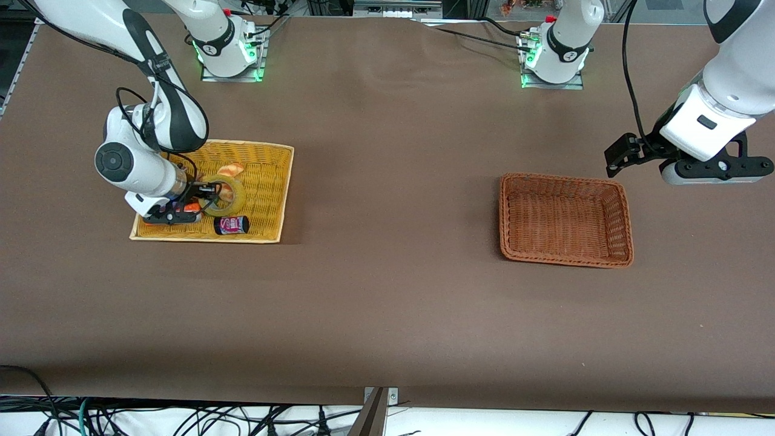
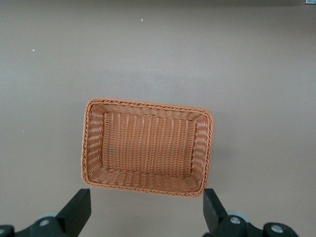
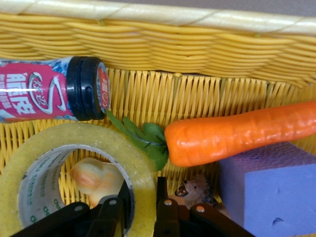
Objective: Transfer tape with both arms
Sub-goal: 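Close the right gripper on the tape roll rim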
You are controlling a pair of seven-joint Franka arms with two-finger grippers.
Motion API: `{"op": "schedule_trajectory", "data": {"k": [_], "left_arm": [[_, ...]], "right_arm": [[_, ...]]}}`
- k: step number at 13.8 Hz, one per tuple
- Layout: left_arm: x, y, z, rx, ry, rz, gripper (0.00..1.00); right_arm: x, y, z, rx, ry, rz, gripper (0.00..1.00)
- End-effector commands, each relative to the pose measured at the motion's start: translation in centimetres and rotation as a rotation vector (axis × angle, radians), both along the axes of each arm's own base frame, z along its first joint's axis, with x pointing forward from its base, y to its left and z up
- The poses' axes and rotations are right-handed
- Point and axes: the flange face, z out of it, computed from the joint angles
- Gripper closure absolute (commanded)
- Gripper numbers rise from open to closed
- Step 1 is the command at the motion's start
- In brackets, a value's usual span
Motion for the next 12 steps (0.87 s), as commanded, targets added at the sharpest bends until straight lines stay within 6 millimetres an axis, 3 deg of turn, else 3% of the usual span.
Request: {"op": "schedule_trajectory", "data": {"k": [1,4,6,8,10,12], "left_arm": [[-0.1,0.0,0.6,-0.004,0.004,-0.020,0.00],[-0.1,0.0,0.6,-0.004,0.004,-0.020,0.00],[-0.1,0.0,0.6,-0.004,0.004,-0.020,0.00],[0.0,0.0,0.6,-0.005,0.001,-0.020,0.00],[-0.1,0.0,0.6,-0.004,0.004,-0.020,0.00],[-0.1,-0.1,0.6,-0.004,0.004,-0.022,0.00]], "right_arm": [[1.2,-0.1,3.6,-0.002,-0.030,0.024,1.00],[3.2,1.2,8.5,-0.006,-0.014,0.016,1.00],[4.7,5.5,11.8,0.013,-0.024,0.030,1.00],[4.7,10.7,13.6,0.011,-0.034,-0.041,1.00],[3.8,14.3,14.0,0.009,-0.038,-0.079,1.00],[2.4,20.2,14.0,-0.003,-0.053,-0.149,1.00]]}}
